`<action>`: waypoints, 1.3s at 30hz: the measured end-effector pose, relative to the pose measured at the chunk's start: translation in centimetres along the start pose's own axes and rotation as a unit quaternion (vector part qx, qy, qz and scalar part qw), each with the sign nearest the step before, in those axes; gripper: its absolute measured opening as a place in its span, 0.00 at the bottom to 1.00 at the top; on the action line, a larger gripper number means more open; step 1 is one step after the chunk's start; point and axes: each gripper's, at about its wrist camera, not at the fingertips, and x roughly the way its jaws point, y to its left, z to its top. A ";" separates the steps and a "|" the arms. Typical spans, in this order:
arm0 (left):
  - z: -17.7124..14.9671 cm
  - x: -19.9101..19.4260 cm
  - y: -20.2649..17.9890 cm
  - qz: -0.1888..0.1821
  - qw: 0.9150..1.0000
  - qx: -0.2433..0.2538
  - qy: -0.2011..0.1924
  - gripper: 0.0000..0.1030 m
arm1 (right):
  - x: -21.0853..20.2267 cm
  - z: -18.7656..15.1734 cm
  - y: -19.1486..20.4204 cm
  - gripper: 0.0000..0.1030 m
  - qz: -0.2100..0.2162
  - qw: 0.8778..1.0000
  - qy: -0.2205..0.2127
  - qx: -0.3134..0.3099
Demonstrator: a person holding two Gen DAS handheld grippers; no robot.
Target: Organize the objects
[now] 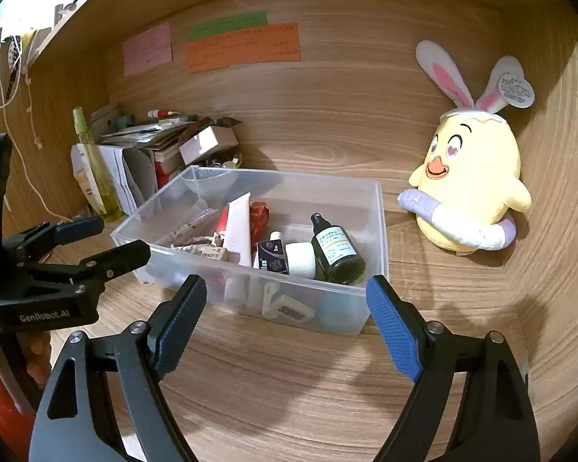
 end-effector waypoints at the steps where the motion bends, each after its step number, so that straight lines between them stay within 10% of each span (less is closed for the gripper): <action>1: 0.0 0.0 -0.1 0.001 1.000 0.001 0.000 0.90 | 0.0 0.0 0.0 0.80 0.000 1.000 0.000 -0.001; 39: 0.0 0.4 -0.9 0.006 1.000 0.018 0.001 0.94 | -0.5 0.2 0.0 0.81 0.003 1.000 -0.006 -0.006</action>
